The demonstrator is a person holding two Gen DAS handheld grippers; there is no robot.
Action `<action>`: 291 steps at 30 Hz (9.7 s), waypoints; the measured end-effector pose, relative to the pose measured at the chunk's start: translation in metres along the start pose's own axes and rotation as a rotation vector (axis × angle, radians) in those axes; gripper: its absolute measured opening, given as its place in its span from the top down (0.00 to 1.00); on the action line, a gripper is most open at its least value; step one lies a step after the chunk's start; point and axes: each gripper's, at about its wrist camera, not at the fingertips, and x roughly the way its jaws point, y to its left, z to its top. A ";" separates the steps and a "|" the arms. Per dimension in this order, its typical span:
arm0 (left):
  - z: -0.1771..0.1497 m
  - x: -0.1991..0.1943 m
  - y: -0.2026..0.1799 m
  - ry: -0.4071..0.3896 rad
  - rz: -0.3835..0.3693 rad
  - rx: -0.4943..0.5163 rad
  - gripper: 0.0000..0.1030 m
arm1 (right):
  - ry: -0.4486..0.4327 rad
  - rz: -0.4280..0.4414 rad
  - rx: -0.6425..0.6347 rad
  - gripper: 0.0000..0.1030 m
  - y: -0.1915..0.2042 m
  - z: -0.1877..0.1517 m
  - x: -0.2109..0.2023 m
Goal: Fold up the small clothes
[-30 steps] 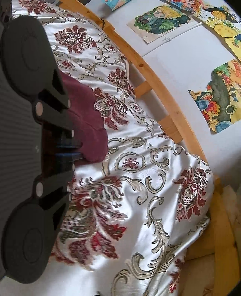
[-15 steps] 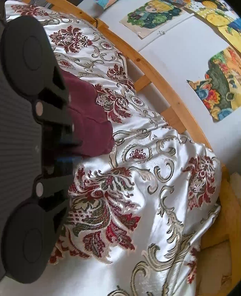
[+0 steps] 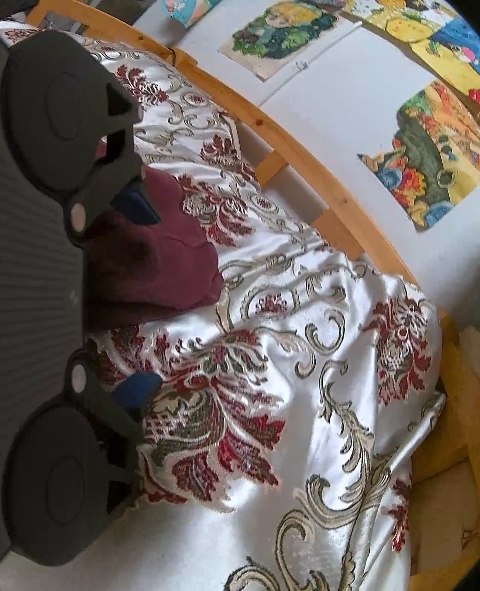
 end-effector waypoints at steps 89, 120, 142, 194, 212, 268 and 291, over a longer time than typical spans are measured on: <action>0.061 0.064 0.054 0.016 -0.248 -0.305 0.50 | 0.128 0.004 -0.105 0.26 0.021 -0.034 0.027; 0.075 -0.029 -0.031 -0.231 0.049 0.219 0.76 | -0.154 0.061 -0.474 0.70 0.101 -0.056 -0.019; 0.096 -0.002 0.083 -0.324 0.329 0.132 0.74 | -0.003 0.106 -0.627 0.68 0.195 -0.066 0.134; 0.018 -0.141 0.023 -0.471 0.418 0.065 0.01 | -0.266 0.138 -0.536 0.00 0.188 -0.064 -0.047; -0.033 -0.171 0.001 -0.535 0.382 0.169 0.01 | -0.318 0.146 -0.577 0.00 0.184 -0.094 -0.126; -0.079 -0.136 0.037 -0.404 0.469 0.089 0.01 | -0.146 0.062 -0.591 0.00 0.163 -0.138 -0.095; -0.079 -0.136 0.038 -0.402 0.468 0.089 0.01 | -0.142 0.062 -0.587 0.00 0.162 -0.140 -0.093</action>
